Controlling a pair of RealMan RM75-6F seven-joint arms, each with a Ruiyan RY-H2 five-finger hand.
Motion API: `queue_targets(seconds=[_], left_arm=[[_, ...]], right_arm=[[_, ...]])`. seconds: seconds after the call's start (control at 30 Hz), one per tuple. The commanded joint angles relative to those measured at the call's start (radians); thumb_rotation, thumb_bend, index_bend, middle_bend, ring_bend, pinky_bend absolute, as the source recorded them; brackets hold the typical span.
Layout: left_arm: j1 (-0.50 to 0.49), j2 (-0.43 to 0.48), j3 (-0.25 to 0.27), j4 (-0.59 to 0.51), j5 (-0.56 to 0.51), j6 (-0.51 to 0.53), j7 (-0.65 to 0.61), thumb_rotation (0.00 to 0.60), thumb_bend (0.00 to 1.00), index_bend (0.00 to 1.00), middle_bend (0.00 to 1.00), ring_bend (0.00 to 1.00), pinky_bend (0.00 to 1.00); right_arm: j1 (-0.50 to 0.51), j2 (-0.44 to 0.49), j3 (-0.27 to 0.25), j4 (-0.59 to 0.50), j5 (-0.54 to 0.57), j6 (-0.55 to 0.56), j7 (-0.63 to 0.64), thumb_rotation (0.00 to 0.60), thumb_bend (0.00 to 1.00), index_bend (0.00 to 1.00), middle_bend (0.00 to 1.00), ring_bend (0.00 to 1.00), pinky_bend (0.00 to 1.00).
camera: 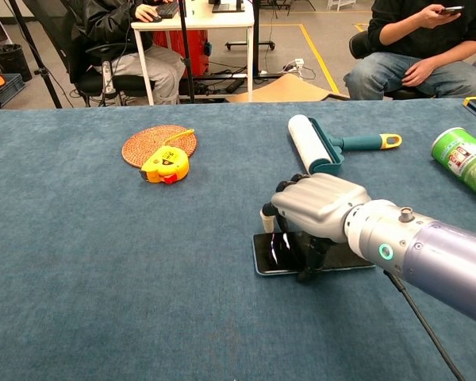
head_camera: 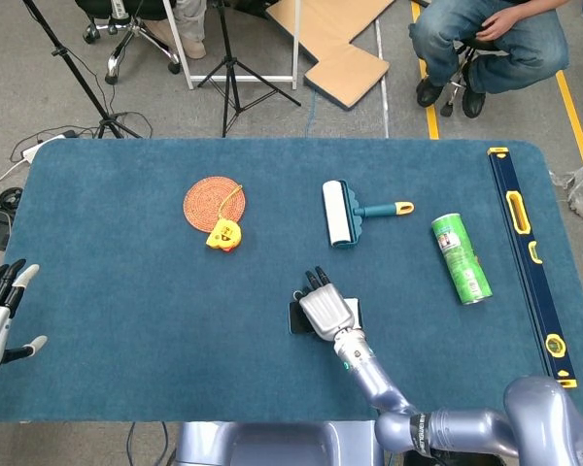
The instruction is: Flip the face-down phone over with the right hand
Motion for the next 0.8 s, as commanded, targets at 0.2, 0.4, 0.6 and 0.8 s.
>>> queue_targets(seconds=[0.2, 0.4, 0.6, 0.8], left_arm=[[0.001, 0.001, 0.003, -0.004, 0.007, 0.006, 0.003, 0.6, 0.0, 0.0, 0.0, 0.0, 0.0], [-0.001, -0.001, 0.004, -0.007, 0.003, 0.002, 0.008, 0.6, 0.0, 0.0, 0.0, 0.0, 0.0], [0.002, 0.0, 0.009, -0.014, 0.011, 0.008, 0.015, 0.6, 0.0, 0.0, 0.0, 0.0, 0.0], [0.008, 0.001, 0.014, -0.021, 0.024, 0.022, 0.017, 0.6, 0.0, 0.0, 0.0, 0.0, 0.0]], right_arm=[[-0.059, 0.039, 0.036, -0.049, -0.175, 0.091, 0.24, 0.6, 0.22, 0.45, 0.49, 0.14, 0.0], [-0.108, 0.055, 0.103, -0.046, -0.262, 0.153, 0.511, 0.6, 0.23, 0.45, 0.49, 0.15, 0.0], [-0.167, 0.065, 0.193, -0.058, -0.226, 0.145, 0.852, 0.6, 0.23, 0.45, 0.49, 0.15, 0.0], [-0.228, 0.091, 0.228, -0.049, -0.193, 0.092, 1.133, 0.6, 0.28, 0.45, 0.5, 0.15, 0.0]])
